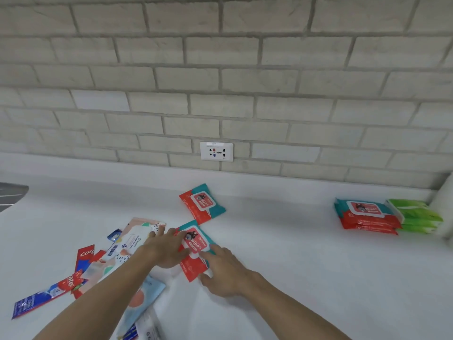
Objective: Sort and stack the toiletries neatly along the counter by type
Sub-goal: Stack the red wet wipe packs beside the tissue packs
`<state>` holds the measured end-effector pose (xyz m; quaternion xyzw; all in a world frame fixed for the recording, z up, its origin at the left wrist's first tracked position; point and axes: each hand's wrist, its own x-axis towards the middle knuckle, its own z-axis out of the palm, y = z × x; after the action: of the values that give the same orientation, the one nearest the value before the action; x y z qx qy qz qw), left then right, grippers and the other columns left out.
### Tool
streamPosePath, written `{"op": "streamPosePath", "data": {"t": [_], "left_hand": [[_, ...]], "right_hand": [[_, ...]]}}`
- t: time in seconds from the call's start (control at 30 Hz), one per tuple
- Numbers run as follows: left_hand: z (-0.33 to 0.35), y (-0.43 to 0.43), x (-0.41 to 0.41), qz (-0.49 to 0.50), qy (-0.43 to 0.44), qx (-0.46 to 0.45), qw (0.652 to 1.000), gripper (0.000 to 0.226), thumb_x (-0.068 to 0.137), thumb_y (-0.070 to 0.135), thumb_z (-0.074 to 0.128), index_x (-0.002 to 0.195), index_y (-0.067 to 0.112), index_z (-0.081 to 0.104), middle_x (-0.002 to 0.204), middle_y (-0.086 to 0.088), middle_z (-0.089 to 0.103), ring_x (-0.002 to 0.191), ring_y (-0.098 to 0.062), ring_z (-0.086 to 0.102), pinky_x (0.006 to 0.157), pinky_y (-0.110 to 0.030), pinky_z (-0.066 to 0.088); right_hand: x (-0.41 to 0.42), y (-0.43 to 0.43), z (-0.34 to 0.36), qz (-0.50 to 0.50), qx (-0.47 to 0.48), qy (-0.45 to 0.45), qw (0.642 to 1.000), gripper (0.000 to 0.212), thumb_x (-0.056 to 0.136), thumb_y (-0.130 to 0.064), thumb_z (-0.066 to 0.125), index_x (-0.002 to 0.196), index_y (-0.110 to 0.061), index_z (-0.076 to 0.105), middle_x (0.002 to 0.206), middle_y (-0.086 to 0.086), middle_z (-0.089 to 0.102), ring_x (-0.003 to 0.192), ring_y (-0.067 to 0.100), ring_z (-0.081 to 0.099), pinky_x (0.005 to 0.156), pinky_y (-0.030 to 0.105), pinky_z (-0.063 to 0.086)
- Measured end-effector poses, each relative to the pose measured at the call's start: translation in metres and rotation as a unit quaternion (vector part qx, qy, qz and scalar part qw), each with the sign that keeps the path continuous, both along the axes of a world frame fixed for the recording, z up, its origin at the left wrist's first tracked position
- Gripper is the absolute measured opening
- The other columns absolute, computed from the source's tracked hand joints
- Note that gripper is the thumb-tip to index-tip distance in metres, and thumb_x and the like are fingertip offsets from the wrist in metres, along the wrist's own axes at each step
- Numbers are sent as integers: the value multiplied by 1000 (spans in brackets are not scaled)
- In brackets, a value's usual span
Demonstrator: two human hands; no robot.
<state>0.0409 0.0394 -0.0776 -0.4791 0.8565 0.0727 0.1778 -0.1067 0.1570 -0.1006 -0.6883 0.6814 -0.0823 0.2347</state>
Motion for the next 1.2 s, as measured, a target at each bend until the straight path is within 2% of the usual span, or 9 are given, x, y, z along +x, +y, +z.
{"op": "streamPosePath", "data": {"t": [0.13,0.2,0.3,0.47,0.57,0.67,0.8,1.0,1.2], "left_hand": [[-5,-9,-1,15,9,31,999,71,93,65,28,152,32,8,158,2,21,147,-35,11,115,-57,17],[-8,-13,-2,19,24,42,999,71,93,64,29,152,31,9,155,3,27,144,-32,20,114,-55,23],[-13,-21,-4,27,49,41,998,71,92,65,30,151,30,13,149,3,36,138,-28,33,111,-53,30],[-20,-29,-6,62,82,71,992,70,91,65,34,148,27,22,142,2,45,133,-25,41,109,-49,35],[-20,-35,-8,78,118,76,987,65,89,63,45,143,29,32,131,3,52,124,-22,48,106,-46,41],[-21,-39,-9,105,194,112,969,62,85,55,60,136,27,38,115,8,59,99,-14,63,88,-33,55],[-19,-38,-10,148,268,155,939,56,87,42,65,133,22,39,104,10,60,80,-10,67,60,-17,53],[-4,-34,-16,208,306,152,916,45,89,45,61,122,19,45,103,6,60,81,-15,66,54,-17,50],[13,-39,-16,223,297,158,915,51,77,52,72,108,15,55,89,6,68,68,-17,71,53,-20,53]], "right_hand": [[13,-5,-12,-4,2,34,999,65,96,-44,48,150,-29,17,160,0,9,146,35,9,117,54,20],[15,-7,-16,-11,15,46,999,67,97,-46,45,152,-31,9,161,0,2,147,37,1,119,56,13],[15,-8,-20,-13,21,72,997,67,98,-48,41,152,-32,4,162,1,-1,148,36,-1,118,59,9],[17,-9,-22,-4,35,104,994,64,99,-50,35,152,-34,2,162,0,-2,148,35,-2,116,64,7],[14,-6,-22,7,43,121,992,63,100,-51,32,152,-34,1,162,0,-4,149,34,-4,115,66,5],[12,-4,-22,11,50,130,990,62,100,-51,30,152,-34,0,162,-1,-6,149,33,-7,114,67,3],[14,-3,-23,11,56,140,989,63,100,-52,29,152,-34,-2,162,-2,-8,149,32,-10,113,67,1],[12,-1,-28,12,44,148,988,64,99,-55,26,151,-35,-5,162,-3,-10,149,31,-10,112,69,0],[11,4,-26,21,56,136,989,67,98,-60,22,151,-36,-9,161,-5,-15,149,30,-13,112,68,-3]]}}
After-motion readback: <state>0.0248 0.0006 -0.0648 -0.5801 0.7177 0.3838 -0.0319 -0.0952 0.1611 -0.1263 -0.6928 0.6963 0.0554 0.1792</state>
